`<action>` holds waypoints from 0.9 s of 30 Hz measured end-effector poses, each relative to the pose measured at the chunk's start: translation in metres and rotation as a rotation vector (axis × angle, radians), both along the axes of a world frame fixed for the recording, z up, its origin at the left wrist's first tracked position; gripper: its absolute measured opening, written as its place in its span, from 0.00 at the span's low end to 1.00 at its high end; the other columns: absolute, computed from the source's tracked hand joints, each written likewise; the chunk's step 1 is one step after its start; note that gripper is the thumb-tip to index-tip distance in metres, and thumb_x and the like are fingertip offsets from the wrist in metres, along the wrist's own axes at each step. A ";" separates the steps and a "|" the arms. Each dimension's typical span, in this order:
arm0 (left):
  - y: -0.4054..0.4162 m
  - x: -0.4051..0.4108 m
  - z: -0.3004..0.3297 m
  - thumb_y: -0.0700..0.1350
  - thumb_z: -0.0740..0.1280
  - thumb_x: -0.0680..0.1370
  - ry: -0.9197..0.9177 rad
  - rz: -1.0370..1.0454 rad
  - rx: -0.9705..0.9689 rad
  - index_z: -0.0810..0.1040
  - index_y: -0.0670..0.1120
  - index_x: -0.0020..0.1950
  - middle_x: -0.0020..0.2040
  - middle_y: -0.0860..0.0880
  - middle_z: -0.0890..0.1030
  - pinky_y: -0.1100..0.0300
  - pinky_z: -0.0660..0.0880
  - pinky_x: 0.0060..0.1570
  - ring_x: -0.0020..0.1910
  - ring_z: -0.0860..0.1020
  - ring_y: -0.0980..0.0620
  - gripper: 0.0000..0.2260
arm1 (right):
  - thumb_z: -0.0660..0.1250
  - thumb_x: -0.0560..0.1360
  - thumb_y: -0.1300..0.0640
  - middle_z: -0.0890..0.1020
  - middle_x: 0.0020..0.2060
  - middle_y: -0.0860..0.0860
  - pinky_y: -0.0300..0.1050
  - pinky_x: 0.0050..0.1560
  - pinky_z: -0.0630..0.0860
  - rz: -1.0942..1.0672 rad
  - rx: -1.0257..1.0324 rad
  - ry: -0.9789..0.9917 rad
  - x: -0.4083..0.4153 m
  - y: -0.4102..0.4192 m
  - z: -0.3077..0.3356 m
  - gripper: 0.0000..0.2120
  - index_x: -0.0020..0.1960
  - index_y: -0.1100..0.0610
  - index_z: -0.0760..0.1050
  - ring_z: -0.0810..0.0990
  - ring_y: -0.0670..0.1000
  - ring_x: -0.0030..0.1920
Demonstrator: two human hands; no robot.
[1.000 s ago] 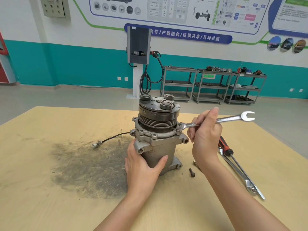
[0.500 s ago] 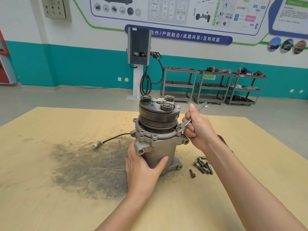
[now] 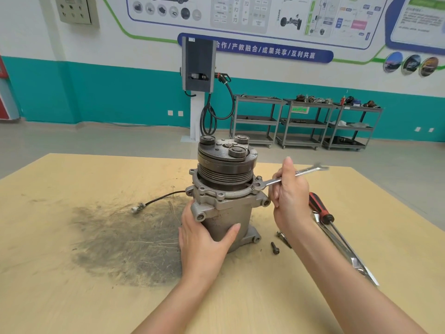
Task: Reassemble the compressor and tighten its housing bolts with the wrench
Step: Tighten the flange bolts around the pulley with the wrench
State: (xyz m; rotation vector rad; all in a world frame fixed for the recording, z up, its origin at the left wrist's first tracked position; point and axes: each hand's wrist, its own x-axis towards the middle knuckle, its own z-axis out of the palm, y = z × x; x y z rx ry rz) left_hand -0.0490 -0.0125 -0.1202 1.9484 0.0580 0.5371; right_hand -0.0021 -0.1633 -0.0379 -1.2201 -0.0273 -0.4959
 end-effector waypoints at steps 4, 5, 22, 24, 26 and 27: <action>0.000 -0.001 0.000 0.65 0.71 0.64 -0.009 0.004 0.002 0.60 0.46 0.76 0.71 0.49 0.66 0.43 0.64 0.72 0.73 0.65 0.47 0.46 | 0.57 0.82 0.46 0.67 0.20 0.44 0.38 0.22 0.63 -0.227 -0.130 -0.191 -0.018 0.007 -0.009 0.18 0.37 0.53 0.69 0.65 0.46 0.21; 0.000 -0.001 0.000 0.65 0.71 0.65 -0.012 0.005 0.005 0.60 0.46 0.76 0.71 0.49 0.66 0.43 0.64 0.72 0.73 0.65 0.47 0.46 | 0.58 0.80 0.44 0.68 0.22 0.44 0.41 0.24 0.64 -0.254 -0.196 -0.243 -0.022 0.008 -0.008 0.17 0.36 0.50 0.69 0.66 0.47 0.23; 0.000 0.000 -0.001 0.63 0.72 0.65 -0.029 -0.001 -0.002 0.61 0.48 0.75 0.70 0.51 0.66 0.42 0.64 0.71 0.72 0.66 0.49 0.43 | 0.48 0.85 0.47 0.67 0.19 0.48 0.39 0.22 0.63 -0.114 -0.280 -0.195 -0.023 0.000 0.031 0.24 0.36 0.58 0.68 0.66 0.48 0.20; 0.000 0.001 -0.002 0.63 0.73 0.65 -0.026 0.000 -0.004 0.61 0.48 0.75 0.70 0.51 0.66 0.42 0.64 0.72 0.72 0.66 0.48 0.43 | 0.48 0.85 0.47 0.65 0.19 0.49 0.37 0.21 0.61 0.013 -0.174 -0.030 -0.013 -0.007 0.033 0.23 0.37 0.58 0.67 0.63 0.48 0.20; 0.000 0.001 -0.001 0.63 0.73 0.65 -0.024 0.002 -0.006 0.61 0.48 0.75 0.70 0.51 0.66 0.42 0.64 0.72 0.72 0.66 0.48 0.44 | 0.49 0.85 0.46 0.64 0.20 0.50 0.37 0.20 0.60 0.117 -0.092 0.077 -0.006 -0.010 0.031 0.22 0.39 0.58 0.66 0.61 0.47 0.21; 0.000 0.001 -0.001 0.63 0.73 0.65 -0.024 0.003 -0.007 0.61 0.47 0.75 0.70 0.51 0.66 0.42 0.64 0.72 0.72 0.66 0.48 0.44 | 0.49 0.85 0.46 0.64 0.21 0.50 0.37 0.19 0.59 0.160 -0.067 0.114 -0.004 -0.011 0.030 0.21 0.40 0.58 0.66 0.61 0.47 0.21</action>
